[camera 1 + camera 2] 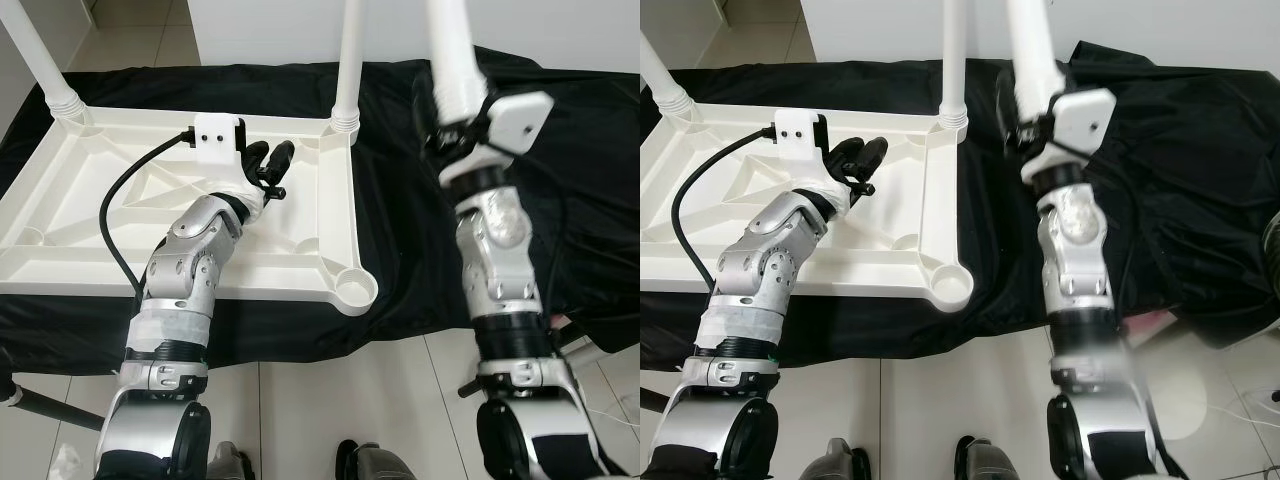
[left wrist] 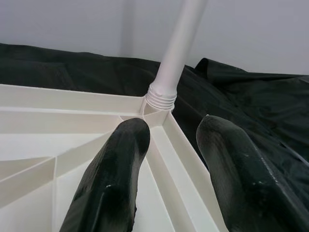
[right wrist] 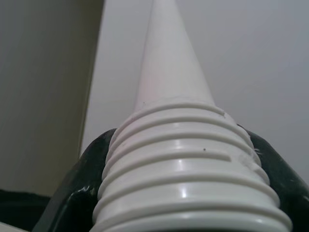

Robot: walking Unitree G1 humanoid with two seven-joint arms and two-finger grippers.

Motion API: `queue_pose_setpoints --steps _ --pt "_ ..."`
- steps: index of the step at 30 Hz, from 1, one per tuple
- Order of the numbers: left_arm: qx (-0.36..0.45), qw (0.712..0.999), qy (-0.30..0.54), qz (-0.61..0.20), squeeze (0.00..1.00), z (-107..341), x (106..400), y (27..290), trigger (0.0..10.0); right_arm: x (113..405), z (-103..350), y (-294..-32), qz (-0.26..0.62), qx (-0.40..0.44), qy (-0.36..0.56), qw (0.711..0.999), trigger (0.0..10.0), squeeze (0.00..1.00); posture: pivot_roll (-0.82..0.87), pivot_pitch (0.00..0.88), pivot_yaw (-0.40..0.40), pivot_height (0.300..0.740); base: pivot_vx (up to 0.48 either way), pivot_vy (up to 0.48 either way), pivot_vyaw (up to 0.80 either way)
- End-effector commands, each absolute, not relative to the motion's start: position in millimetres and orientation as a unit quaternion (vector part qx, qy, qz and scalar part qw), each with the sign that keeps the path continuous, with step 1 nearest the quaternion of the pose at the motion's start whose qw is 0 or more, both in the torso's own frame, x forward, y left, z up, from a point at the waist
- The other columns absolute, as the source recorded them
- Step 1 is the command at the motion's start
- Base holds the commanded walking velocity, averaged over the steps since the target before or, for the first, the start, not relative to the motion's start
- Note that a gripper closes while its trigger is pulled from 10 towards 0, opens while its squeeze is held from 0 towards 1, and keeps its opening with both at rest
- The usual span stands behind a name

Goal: Building children table

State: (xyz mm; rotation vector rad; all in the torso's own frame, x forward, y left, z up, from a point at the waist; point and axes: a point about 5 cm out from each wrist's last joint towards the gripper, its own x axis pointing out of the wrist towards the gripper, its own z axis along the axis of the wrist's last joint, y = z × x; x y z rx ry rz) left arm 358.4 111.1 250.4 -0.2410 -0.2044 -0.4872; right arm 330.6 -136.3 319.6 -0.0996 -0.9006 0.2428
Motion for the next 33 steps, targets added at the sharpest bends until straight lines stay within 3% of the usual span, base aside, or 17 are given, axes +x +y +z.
queue_pose_setpoints --steps 1,6,12,13,21,28,30,31,33 --pt "-0.109 0.938 -0.105 -0.311 0.0 252 356 106 10.0 326 324 -134 0.125 -0.05 -0.451 0.883 10.0 0.0 -0.05 0.061 -0.006 0.74 0.0 0.0 0.0" --pt "-0.118 0.933 -0.106 -0.323 0.0 255 355 109 10.0 317 341 -138 0.114 -0.049 -0.485 0.866 10.0 0.0 -0.05 0.058 -0.001 0.74 0.0 0.0 0.0" --pt "-0.133 0.927 -0.109 -0.334 0.0 259 355 110 10.0 313 338 -138 0.123 -0.054 -0.482 0.866 10.0 0.0 -0.05 0.059 -0.002 0.74 0.0 0.0 0.0" --pt "-0.152 0.919 -0.109 -0.347 1.0 262 355 111 10.0 313 326 -137 0.135 -0.057 -0.463 0.874 10.0 0.0 -0.05 0.061 -0.007 0.74 0.0 0.0 0.0" --pt "-0.189 0.9 -0.114 -0.375 1.0 270 351 115 10.0 312 291 -135 0.174 -0.056 -0.401 0.898 10.0 0.0 -0.05 0.062 -0.014 0.74 0.0 0.0 0.0" --pt "-0.271 0.856 -0.126 -0.422 1.0 286 346 123 10.0 307 247 -136 0.213 -0.055 -0.32 0.921 10.0 0.0 -0.06 0.056 -0.02 0.74 0.0 0.0 0.0" --pt "-0.271 0.856 -0.126 -0.422 1.0 286 346 123 10.0 307 247 -136 0.213 -0.055 -0.32 0.921 10.0 0.0 -0.06 0.056 -0.02 0.74 0.0 0.0 0.0" --pt "-0.304 0.833 -0.129 -0.444 1.0 292 342 124 10.0 305 230 -134 0.226 -0.055 -0.291 0.928 10.0 0.0 -0.06 0.053 -0.022 0.74 0.0 0.0 0.0" --pt "-0.304 0.833 -0.129 -0.444 1.0 292 342 124 10.0 305 230 -134 0.226 -0.055 -0.291 0.928 10.0 0.0 -0.06 0.053 -0.022 0.74 0.0 0.0 0.0"
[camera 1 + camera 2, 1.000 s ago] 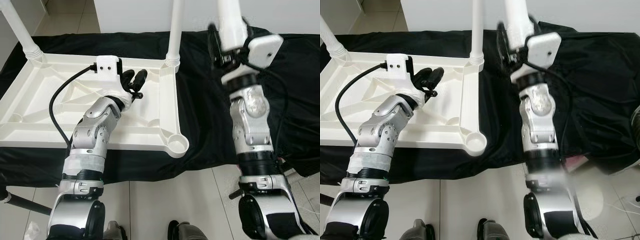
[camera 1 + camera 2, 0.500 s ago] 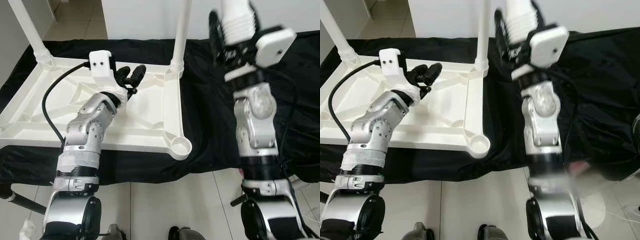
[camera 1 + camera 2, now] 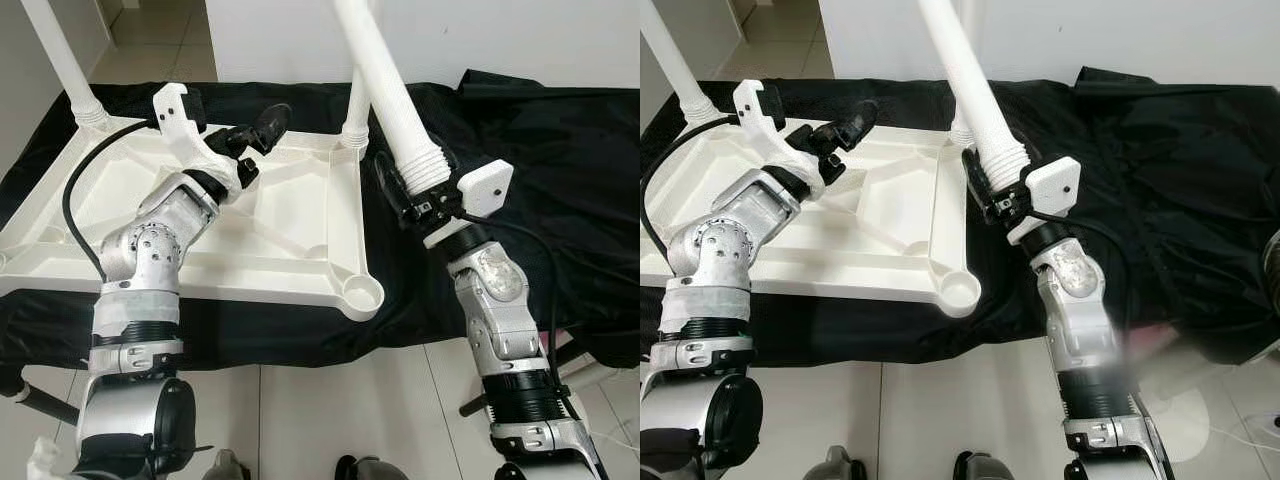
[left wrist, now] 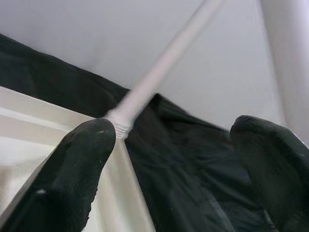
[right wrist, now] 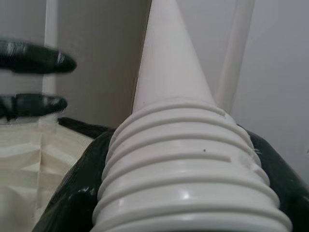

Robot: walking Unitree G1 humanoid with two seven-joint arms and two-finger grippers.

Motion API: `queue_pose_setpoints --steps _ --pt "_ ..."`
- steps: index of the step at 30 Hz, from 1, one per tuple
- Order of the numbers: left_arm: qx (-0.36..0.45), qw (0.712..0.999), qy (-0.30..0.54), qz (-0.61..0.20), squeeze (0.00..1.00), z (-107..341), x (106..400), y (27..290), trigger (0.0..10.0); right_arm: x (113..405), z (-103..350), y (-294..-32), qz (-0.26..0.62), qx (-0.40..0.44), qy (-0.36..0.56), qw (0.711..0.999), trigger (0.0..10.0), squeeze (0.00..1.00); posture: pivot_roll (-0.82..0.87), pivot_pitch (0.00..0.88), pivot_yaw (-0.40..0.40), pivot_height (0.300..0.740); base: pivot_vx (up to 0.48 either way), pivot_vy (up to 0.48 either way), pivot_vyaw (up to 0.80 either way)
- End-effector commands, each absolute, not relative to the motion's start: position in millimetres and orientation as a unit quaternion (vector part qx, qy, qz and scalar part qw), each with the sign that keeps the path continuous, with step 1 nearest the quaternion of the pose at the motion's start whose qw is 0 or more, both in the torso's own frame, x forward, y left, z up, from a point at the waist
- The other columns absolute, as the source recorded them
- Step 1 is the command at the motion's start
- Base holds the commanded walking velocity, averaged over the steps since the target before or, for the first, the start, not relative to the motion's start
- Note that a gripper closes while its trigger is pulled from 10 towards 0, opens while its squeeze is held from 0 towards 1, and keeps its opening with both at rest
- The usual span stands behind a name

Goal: Building children table

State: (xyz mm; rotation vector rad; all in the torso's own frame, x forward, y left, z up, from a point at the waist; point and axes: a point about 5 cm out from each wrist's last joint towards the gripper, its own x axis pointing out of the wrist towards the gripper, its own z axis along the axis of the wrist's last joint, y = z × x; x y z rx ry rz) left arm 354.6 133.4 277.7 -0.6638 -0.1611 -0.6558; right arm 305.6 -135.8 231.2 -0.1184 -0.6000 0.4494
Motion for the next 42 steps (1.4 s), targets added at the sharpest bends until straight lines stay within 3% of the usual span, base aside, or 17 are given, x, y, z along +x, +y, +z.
queue_pose_setpoints --steps 1,2,12,28,42 --pt "-0.324 0.819 -0.129 -0.456 0.29 295 341 124 10.0 303 222 -132 0.235 -0.055 -0.275 0.931 10.0 0.0 -0.06 0.05 -0.024 0.74 0.0 0.0 0.0" --pt "-0.336 0.809 -0.128 -0.464 0.0 296 339 124 10.0 301 215 -130 0.245 -0.053 -0.261 0.932 10.0 0.0 -0.06 0.049 -0.023 0.74 0.0 0.0 0.0" --pt "-0.368 0.783 -0.096 -0.493 0.0 292 335 113 10.0 294 194 -115 0.3 -0.057 -0.213 0.928 10.0 0.0 -0.06 0.039 -0.023 0.74 0.0 0.0 0.0" --pt "-0.344 0.804 -0.038 -0.483 0.0 277 338 105 10.0 282 186 -105 0.344 -0.072 -0.207 0.913 10.0 0.0 -0.06 0.038 -0.013 0.74 0.0 0.0 0.0" --pt "-0.334 0.848 0.018 -0.412 0.0 260 358 116 10.0 276 181 -108 0.326 -0.085 -0.209 0.918 10.0 0.0 -0.07 0.042 0.003 0.74 0.0 0.0 0.0"
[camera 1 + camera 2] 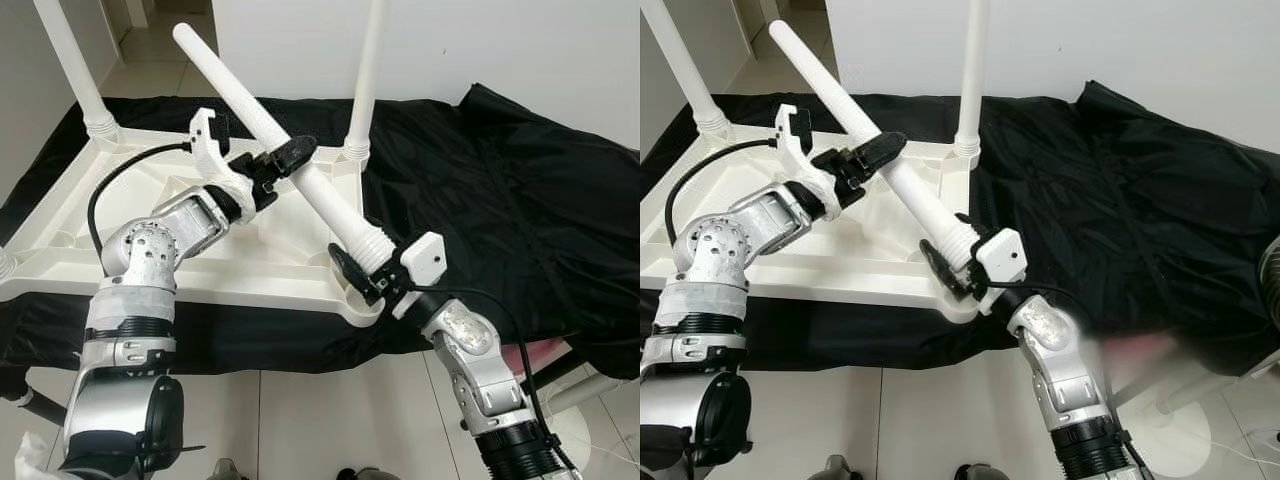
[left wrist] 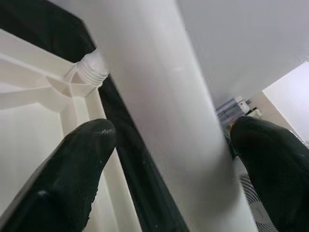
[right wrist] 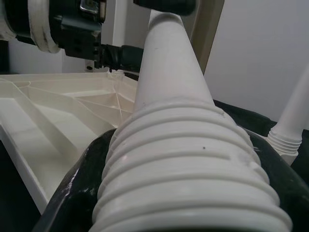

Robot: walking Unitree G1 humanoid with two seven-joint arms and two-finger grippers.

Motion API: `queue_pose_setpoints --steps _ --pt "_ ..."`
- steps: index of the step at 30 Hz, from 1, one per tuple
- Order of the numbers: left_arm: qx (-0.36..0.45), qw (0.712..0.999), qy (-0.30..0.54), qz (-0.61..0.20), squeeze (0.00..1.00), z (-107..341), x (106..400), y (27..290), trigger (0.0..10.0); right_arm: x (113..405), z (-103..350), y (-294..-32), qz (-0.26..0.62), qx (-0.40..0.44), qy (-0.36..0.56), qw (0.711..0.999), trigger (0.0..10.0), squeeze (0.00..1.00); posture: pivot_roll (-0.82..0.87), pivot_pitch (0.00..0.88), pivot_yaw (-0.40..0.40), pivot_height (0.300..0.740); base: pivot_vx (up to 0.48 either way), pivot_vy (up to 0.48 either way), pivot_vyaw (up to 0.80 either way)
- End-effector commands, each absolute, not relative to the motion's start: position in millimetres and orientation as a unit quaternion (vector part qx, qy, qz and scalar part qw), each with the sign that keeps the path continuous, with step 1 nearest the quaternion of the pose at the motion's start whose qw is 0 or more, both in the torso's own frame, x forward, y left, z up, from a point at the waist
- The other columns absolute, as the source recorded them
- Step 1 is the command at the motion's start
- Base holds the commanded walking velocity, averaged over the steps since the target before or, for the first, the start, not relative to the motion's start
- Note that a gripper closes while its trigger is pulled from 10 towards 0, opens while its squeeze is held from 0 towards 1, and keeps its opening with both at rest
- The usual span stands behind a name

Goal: Building children table

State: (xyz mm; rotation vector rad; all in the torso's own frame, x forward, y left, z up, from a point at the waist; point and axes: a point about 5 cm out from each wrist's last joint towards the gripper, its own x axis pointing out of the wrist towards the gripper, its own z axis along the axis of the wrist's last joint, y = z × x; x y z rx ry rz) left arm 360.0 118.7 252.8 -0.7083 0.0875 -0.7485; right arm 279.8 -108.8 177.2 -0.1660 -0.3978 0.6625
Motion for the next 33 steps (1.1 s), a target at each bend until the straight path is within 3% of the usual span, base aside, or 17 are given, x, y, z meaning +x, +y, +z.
queue_pose_setpoints --steps 1,12,13,14,15,16,31,32,33 --pt "-0.335 0.847 0.019 -0.412 0.0 260 358 116 10.0 276 180 -108 0.327 -0.085 -0.208 0.918 10.0 0.0 -0.07 0.042 0.003 0.74 0.0 0.0 0.0" --pt "-0.392 0.847 0.015 -0.36 0.0 274 378 138 10.0 270 166 -109 0.349 -0.093 -0.18 0.915 10.0 0.0 -0.07 0.043 -0.001 0.74 0.0 0.0 0.0" --pt "-0.397 0.846 0.017 -0.357 0.0 276 380 140 8.8 269 165 -109 0.351 -0.095 -0.178 0.915 10.0 0.0 -0.07 0.044 0.0 0.74 0.0 0.0 0.0" --pt "-0.397 0.846 0.017 -0.357 0.0 276 380 140 8.8 269 165 -109 0.351 -0.095 -0.178 0.915 10.0 0.0 -0.07 0.044 0.0 0.74 0.0 0.0 0.0" --pt "-0.396 0.848 0.016 -0.353 0.0 277 382 141 2.4 269 164 -110 0.351 -0.096 -0.176 0.915 10.0 0.0 -0.07 0.046 0.001 0.74 0.0 0.0 0.0" --pt "-0.399 0.848 0.014 -0.35 0.0 279 384 143 0.0 269 164 -111 0.352 -0.097 -0.176 0.914 10.0 0.0 -0.07 0.051 0.003 0.74 0.0 0.0 0.0" --pt "-0.413 0.836 0.008 -0.361 0.0 289 388 142 0.0 272 165 -112 0.35 -0.095 -0.173 0.916 10.0 0.0 -0.06 0.07 0.012 0.74 0.0 0.0 0.0" --pt "-0.418 0.834 0.01 -0.361 0.0 290 388 142 0.0 273 166 -111 0.351 -0.083 -0.17 0.917 10.0 0.69 -0.06 0.071 0.012 0.74 0.0 0.0 0.0" --pt "-0.418 0.834 0.01 -0.361 0.0 290 388 142 0.0 273 166 -111 0.351 -0.083 -0.17 0.917 10.0 0.69 -0.06 0.071 0.012 0.74 0.0 0.0 0.0"
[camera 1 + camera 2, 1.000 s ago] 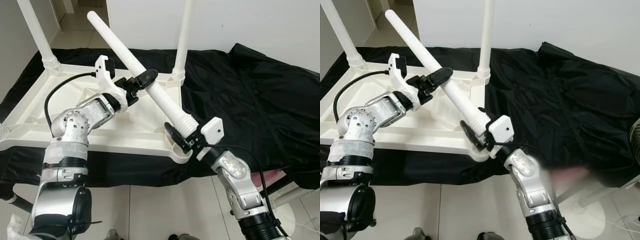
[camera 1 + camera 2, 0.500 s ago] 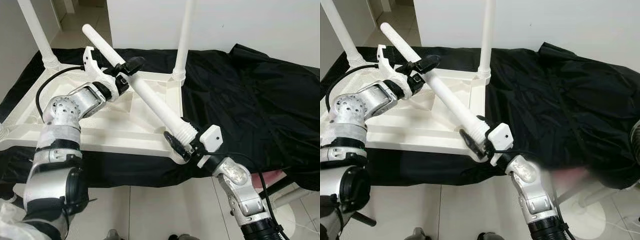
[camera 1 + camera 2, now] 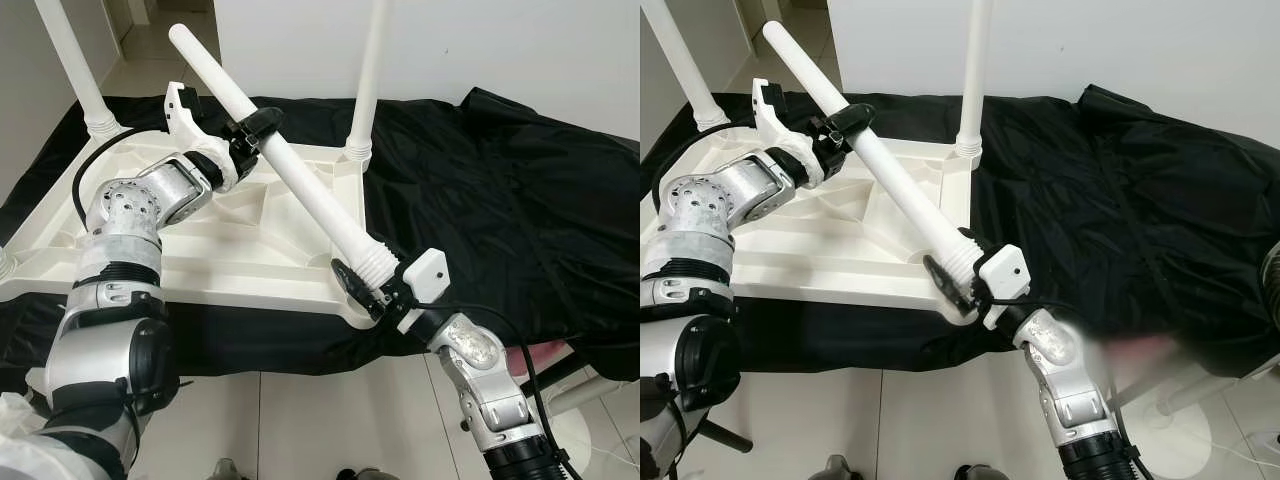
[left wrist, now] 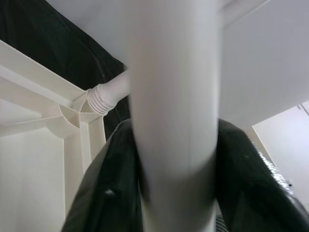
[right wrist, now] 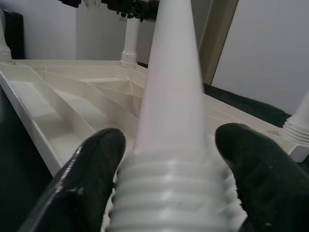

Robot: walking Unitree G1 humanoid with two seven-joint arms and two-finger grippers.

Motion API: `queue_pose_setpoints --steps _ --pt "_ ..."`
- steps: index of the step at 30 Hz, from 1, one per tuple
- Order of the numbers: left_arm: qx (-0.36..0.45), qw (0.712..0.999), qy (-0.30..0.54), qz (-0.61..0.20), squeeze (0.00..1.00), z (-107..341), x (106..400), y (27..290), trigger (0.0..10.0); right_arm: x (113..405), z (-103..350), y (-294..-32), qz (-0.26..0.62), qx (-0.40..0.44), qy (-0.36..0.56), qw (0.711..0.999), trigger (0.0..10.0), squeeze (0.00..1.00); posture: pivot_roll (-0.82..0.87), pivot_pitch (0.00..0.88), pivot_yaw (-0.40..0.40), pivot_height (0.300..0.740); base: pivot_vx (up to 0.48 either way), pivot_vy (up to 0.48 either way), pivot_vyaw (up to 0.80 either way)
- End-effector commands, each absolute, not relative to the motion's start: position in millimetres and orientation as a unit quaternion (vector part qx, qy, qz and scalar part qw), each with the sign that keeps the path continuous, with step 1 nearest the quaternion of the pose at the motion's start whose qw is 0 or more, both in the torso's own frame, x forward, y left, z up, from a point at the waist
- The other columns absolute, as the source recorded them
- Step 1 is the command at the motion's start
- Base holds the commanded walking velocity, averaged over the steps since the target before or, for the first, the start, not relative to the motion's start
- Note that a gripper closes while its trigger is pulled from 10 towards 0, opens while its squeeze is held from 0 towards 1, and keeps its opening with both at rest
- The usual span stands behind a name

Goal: Building children table

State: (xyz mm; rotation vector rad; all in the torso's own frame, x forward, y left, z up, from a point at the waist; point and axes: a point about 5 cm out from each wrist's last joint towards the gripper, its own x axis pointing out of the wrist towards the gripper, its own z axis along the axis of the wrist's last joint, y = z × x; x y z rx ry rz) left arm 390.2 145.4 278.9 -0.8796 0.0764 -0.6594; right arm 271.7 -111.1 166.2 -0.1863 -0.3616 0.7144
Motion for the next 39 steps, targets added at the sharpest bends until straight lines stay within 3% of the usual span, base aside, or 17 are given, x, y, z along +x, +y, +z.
queue_pose_setpoints --steps 1,5,6,16,17,23,26,28,33,39 --pt "-0.424 0.833 0.014 -0.355 0.0 291 390 143 0.0 273 166 -109 0.356 -0.063 -0.164 0.918 10.0 1.0 -0.06 0.073 0.01 0.74 0.0 0.0 0.0" --pt "-0.426 0.834 0.015 -0.349 0.0 291 392 144 0.0 274 166 -109 0.356 -0.05 -0.163 0.919 10.0 1.0 -0.06 0.074 0.011 0.74 0.0 0.0 0.0" --pt "-0.428 0.836 0.017 -0.344 0.0 293 393 146 10.0 274 167 -110 0.35 -0.041 -0.163 0.921 10.0 1.0 -0.06 0.076 0.008 0.74 0.0 0.0 0.0" --pt "-0.37 0.875 -0.042 -0.31 0.0 311 395 157 10.0 283 178 -120 0.307 -0.019 -0.163 0.937 10.0 1.0 -0.06 0.083 -0.001 0.74 0.0 0.0 0.0" --pt "-0.351 0.882 -0.056 -0.31 0.0 313 394 155 10.0 286 180 -120 0.298 -0.021 -0.158 0.941 10.0 0.0 -0.06 0.084 -0.006 0.74 0.0 0.0 0.0" --pt "-0.298 0.901 -0.112 -0.293 0.0 323 389 152 10.0 294 188 -120 0.273 -0.013 -0.145 0.951 10.0 0.0 -0.06 0.088 -0.014 0.74 0.0 0.0 0.0" --pt "-0.217 0.918 -0.15 -0.297 0.0 328 383 137 10.0 302 191 -119 0.259 -0.034 -0.131 0.956 10.0 0.0 -0.05 0.091 -0.021 0.74 0.0 0.0 0.0" --pt "-0.217 0.918 -0.15 -0.297 0.0 328 383 137 10.0 302 191 -119 0.259 -0.034 -0.131 0.956 10.0 0.0 -0.05 0.091 -0.021 0.74 0.0 0.0 0.0" --pt "-0.119 0.922 -0.191 -0.315 0.0 330 371 102 10.0 312 192 -109 0.271 -0.059 -0.111 0.955 10.0 0.0 -0.05 0.098 -0.021 0.74 0.0 0.0 0.0" --pt "-0.104 0.918 -0.207 -0.321 0.0 332 366 89 10.0 319 193 -102 0.27 -0.067 -0.094 0.956 10.0 0.0 -0.05 0.1 -0.02 0.74 0.0 0.0 0.0"
